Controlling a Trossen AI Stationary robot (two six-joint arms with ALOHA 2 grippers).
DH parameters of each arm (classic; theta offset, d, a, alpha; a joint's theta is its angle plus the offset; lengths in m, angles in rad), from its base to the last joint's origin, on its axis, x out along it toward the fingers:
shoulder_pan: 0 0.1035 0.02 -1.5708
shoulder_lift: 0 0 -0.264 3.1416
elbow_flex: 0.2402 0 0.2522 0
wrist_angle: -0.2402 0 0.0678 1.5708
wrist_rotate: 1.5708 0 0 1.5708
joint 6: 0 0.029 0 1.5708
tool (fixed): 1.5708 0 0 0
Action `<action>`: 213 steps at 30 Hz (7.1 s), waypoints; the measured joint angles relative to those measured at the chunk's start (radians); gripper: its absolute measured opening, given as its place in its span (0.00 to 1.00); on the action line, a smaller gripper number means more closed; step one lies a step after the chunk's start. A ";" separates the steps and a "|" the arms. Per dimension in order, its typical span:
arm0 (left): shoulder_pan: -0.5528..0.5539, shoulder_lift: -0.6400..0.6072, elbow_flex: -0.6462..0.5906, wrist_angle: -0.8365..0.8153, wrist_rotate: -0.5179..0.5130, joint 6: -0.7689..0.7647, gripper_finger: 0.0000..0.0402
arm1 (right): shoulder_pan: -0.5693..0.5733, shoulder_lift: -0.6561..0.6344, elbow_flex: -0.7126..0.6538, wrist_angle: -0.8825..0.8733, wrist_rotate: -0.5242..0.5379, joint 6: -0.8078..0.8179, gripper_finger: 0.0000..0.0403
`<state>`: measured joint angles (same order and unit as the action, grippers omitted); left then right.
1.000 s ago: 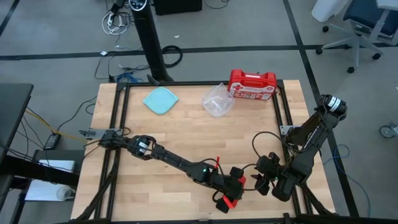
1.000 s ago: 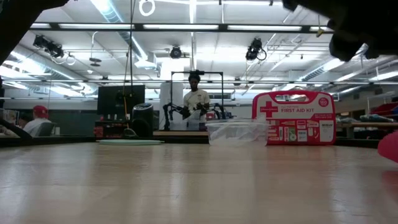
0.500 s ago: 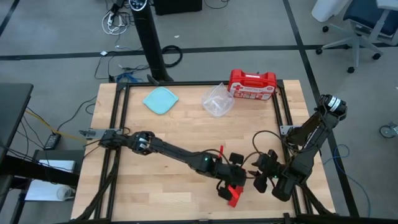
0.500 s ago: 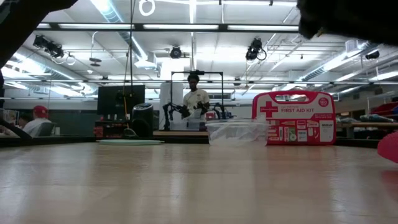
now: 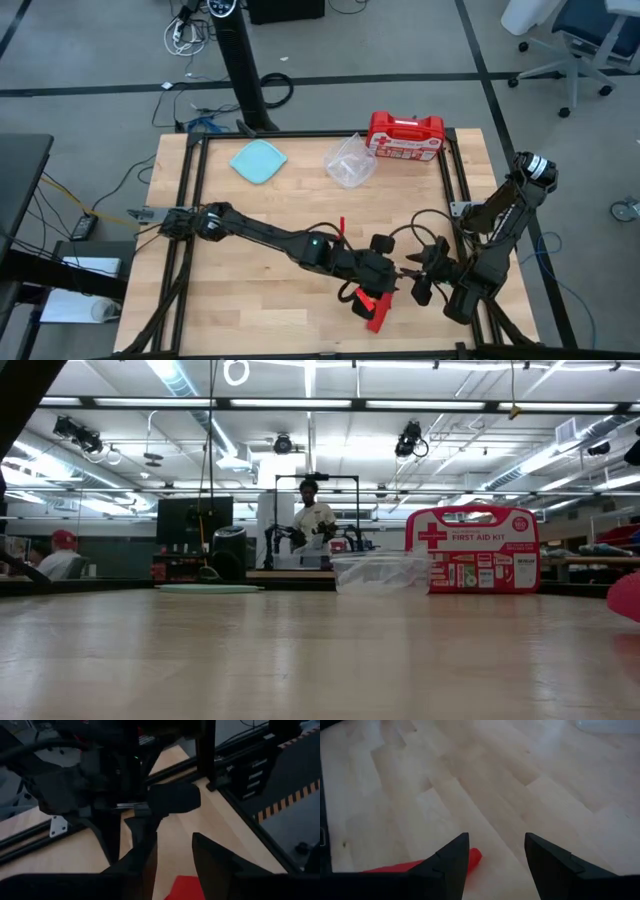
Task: Roll bandage
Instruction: Open the transparent zip bag
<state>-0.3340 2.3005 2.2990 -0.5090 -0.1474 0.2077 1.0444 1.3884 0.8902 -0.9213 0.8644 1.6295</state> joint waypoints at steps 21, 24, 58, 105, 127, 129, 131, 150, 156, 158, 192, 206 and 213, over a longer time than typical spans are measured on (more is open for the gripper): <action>-0.028 0.000 -0.391 0.495 0.061 -0.160 0.32 | 0.028 -0.086 0.000 -0.231 0.130 0.124 0.47; -0.019 -0.008 -0.433 0.517 0.051 -0.163 0.32 | 0.015 -0.106 0.000 -0.234 0.148 0.094 0.47; 0.541 -0.446 -1.070 0.760 0.094 -0.256 0.32 | -0.548 -0.115 0.000 -0.036 0.107 -0.524 0.47; 0.784 -0.443 -1.069 0.427 0.285 -0.080 0.32 | -1.505 0.276 0.430 0.365 -0.703 -1.808 0.48; 0.768 -0.444 -1.076 0.605 0.383 -0.056 0.32 | -1.573 0.309 0.438 0.335 -0.711 -2.095 0.44; 0.761 -0.444 -1.076 0.620 0.403 -0.056 0.32 | -1.577 0.309 0.438 0.346 -0.713 -2.106 0.44; 0.747 -0.444 -1.076 0.623 0.411 -0.055 0.32 | -1.591 0.309 0.438 0.352 -0.739 -2.106 0.45; 0.533 -0.445 -1.254 1.219 0.419 -0.151 0.32 | -1.703 0.311 0.438 0.337 -0.925 -2.173 0.46; 0.559 -0.473 -1.361 1.276 0.339 -0.217 0.32 | -1.695 0.311 0.438 0.331 -0.937 -2.179 0.46; 0.587 -0.518 -1.374 1.201 0.320 -0.224 0.32 | -1.693 0.312 0.438 0.323 -0.938 -2.182 0.46; 0.718 -0.772 -1.441 0.789 0.266 -0.158 0.32 | -1.523 0.311 0.437 0.039 -0.726 -2.197 0.45; 0.719 -0.817 -1.440 0.766 0.265 -0.158 0.32 | -1.526 0.311 0.362 0.151 -0.726 -2.266 0.45; 0.719 -0.818 -1.440 0.754 0.265 -0.158 0.32 | -1.526 0.311 0.362 0.170 -0.728 -2.280 0.45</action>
<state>0.3851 1.4826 0.8593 0.2445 0.1173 0.0502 -0.4820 1.6997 1.2518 -0.7510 0.1363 -0.6502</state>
